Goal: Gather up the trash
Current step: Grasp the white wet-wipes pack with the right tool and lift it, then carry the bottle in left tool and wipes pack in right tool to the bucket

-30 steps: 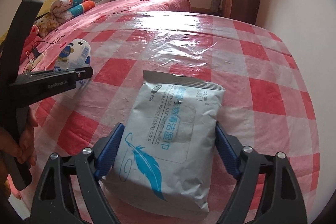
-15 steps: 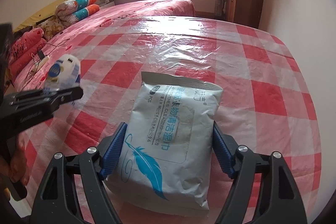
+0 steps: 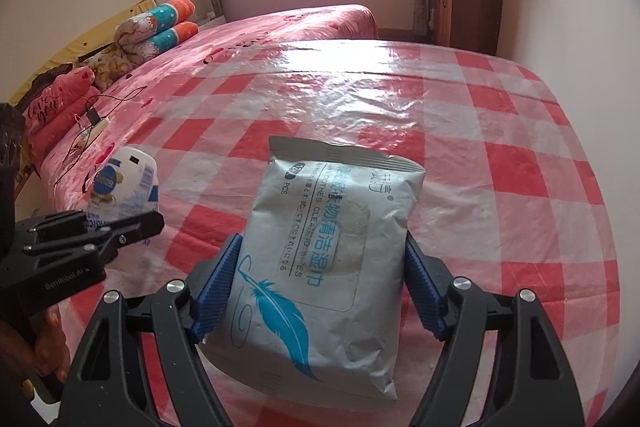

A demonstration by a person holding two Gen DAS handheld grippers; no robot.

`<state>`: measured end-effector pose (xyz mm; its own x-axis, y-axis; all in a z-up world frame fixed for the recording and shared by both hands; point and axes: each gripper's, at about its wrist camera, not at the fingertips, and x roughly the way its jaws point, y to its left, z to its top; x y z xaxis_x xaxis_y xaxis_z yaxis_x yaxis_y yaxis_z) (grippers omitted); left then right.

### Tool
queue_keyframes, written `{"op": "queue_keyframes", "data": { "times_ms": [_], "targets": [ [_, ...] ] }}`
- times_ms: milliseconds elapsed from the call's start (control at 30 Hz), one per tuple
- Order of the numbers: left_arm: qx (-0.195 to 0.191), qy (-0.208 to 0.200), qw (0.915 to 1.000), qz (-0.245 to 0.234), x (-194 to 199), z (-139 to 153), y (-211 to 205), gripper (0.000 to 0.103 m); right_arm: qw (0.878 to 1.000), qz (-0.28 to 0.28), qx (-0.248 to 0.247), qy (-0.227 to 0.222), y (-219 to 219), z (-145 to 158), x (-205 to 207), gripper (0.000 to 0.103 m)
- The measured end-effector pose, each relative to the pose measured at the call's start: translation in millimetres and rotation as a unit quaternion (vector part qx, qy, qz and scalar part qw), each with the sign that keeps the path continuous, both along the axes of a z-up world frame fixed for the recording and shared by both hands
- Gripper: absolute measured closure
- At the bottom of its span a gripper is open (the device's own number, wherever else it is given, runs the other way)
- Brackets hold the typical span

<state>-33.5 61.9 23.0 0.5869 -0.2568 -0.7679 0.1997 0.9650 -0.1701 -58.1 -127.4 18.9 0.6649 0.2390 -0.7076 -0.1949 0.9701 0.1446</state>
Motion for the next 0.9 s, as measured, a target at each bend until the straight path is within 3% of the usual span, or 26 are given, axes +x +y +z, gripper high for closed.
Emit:
{"op": "queue_keyframes", "data": {
  "times_ms": [900],
  "targets": [
    [0.050, -0.054, 0.9968, 0.033, -76, 33, 46, 0.078, 0.997, 0.058, -0.015, -0.038, 51, 41, -60, 0.027]
  ]
}}
